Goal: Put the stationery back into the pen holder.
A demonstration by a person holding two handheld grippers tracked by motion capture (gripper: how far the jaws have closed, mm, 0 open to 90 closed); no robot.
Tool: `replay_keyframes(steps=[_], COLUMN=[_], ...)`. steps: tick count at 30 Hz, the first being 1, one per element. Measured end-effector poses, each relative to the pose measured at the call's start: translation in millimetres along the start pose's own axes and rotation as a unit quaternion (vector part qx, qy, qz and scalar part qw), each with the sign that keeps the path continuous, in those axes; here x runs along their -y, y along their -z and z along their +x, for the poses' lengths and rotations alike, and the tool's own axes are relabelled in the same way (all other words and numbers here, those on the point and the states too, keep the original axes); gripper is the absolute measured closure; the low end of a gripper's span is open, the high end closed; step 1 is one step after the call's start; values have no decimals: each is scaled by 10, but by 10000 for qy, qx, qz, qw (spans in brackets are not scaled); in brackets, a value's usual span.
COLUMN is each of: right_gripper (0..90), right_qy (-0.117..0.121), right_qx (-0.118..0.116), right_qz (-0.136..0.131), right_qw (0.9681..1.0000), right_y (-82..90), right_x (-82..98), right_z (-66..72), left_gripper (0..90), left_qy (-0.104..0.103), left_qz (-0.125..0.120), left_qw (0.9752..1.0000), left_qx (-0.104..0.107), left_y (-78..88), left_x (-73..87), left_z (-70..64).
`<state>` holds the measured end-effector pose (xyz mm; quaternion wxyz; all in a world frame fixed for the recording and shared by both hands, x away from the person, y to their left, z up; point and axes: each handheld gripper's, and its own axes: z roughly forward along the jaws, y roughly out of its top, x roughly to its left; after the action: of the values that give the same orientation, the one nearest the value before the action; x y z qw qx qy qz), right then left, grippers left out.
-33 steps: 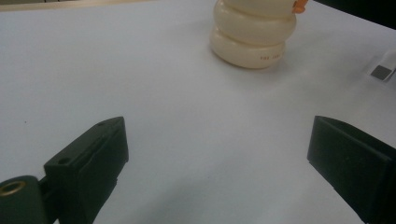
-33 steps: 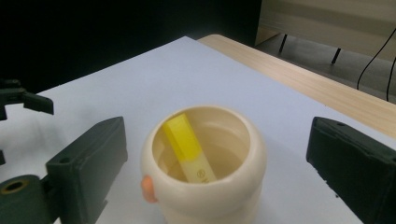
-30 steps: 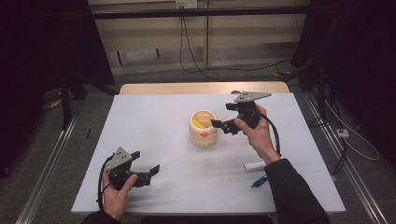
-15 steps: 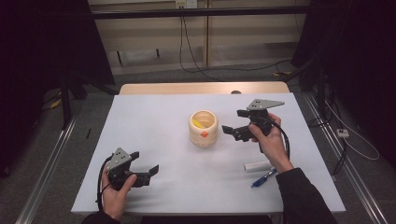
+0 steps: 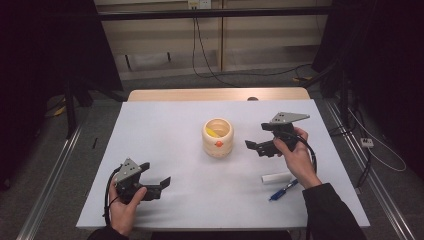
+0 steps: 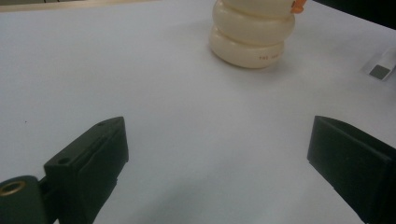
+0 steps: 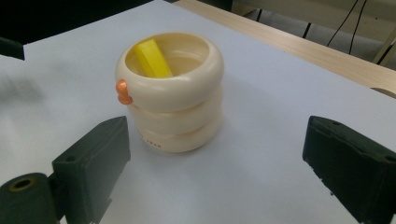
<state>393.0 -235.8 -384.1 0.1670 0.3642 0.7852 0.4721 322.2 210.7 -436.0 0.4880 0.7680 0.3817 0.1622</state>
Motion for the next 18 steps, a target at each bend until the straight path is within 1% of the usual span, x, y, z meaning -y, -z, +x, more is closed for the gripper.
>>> replay_keyframes(steps=[2, 3, 4, 5, 7, 8, 10, 11, 12, 14, 16, 18], right_gripper=[85, 118, 160, 169, 119, 108, 138, 138, 119, 85, 87, 86], right_qy=[-68, -106, -158, -231, -319, -325, -350, -340, -347, -409, -491, -491], right_qx=[32, 91, 150, 162, 80, 62, 122, 133, 104, -29, -109, -227], right_qz=[-112, -106, -28, 21, 148, 172, 223, 258, 260, 228, 252, 314], right_qw=[9999, 9998, 9998, 9996, 9993, 9993, 9991, 9990, 9990, 9989, 9984, 9980], right_y=[14, 22, 31, 36, 41, 47, 67, 77, 86, 106, 125, 151], right_x=[21, 35, 44, 56, 81, 95, 122, 133, 147, 181, 206, 234], right_z=[5, 11, 18, 20, 15, 10, -7, -18, -30, -56, -71, -82], left_gripper=[52, 52, 52, 53, 52, 52, 52, 52, 53, 52, 52, 52], left_qy=[15, 17, 47, 3, -7, -12, 8, 2, 8, 10, -1, -1], left_qz=[-20, -18, -44, 8, 17, 17, 14, 25, 19, 15, 25, 8], left_qw=[10000, 10000, 10000, 10000, 10000, 10000, 10000, 10000, 10000, 10000, 10000, 10000], left_qx=[-1, 3, 2, 3, 23, 25, 26, 30, 30, 33, 33, 26], left_y=[2, 1, -5, -5, -12, -14, -18, -18, -18, -18, -18, -17], left_x=[0, 0, 0, -2, -6, -7, -7, -7, -7, -7, -7, -8], left_z=[0, 1, -4, 1, -3, -5, -6, -4, -4, -5, -4, -5])
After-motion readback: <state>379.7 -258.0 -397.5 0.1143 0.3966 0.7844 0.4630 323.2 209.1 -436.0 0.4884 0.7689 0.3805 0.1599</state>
